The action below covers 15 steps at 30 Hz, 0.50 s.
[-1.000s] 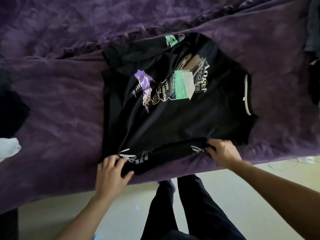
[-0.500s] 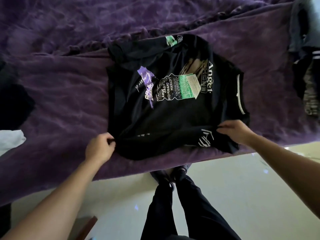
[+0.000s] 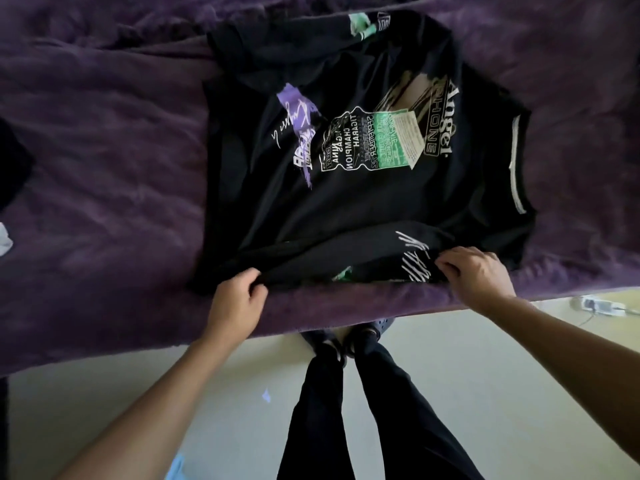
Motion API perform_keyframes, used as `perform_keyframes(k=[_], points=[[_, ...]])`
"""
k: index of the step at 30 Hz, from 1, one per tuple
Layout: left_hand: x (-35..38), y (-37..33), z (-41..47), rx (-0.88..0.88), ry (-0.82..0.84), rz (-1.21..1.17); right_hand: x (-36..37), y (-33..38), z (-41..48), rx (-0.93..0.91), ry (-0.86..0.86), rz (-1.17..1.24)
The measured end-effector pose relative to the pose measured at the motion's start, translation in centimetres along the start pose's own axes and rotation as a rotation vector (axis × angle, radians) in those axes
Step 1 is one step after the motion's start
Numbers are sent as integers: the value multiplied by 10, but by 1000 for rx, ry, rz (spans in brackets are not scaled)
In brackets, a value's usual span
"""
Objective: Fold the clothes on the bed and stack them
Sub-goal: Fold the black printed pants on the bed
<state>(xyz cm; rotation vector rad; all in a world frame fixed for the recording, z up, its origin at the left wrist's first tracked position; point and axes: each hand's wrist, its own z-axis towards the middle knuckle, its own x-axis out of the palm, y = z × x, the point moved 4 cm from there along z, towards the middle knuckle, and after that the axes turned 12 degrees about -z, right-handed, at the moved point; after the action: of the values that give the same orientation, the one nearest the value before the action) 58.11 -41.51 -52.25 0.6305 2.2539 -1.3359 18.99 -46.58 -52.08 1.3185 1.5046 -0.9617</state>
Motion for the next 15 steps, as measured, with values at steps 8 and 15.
perform_keyframes(k=[8, 15], points=[[-96, -54, 61, -240, 228, -503, -40, -24, -5, 96, 186, 112], [-71, -40, 104, 51, -184, 510, -4, 1, 48, 160, 296, 30]])
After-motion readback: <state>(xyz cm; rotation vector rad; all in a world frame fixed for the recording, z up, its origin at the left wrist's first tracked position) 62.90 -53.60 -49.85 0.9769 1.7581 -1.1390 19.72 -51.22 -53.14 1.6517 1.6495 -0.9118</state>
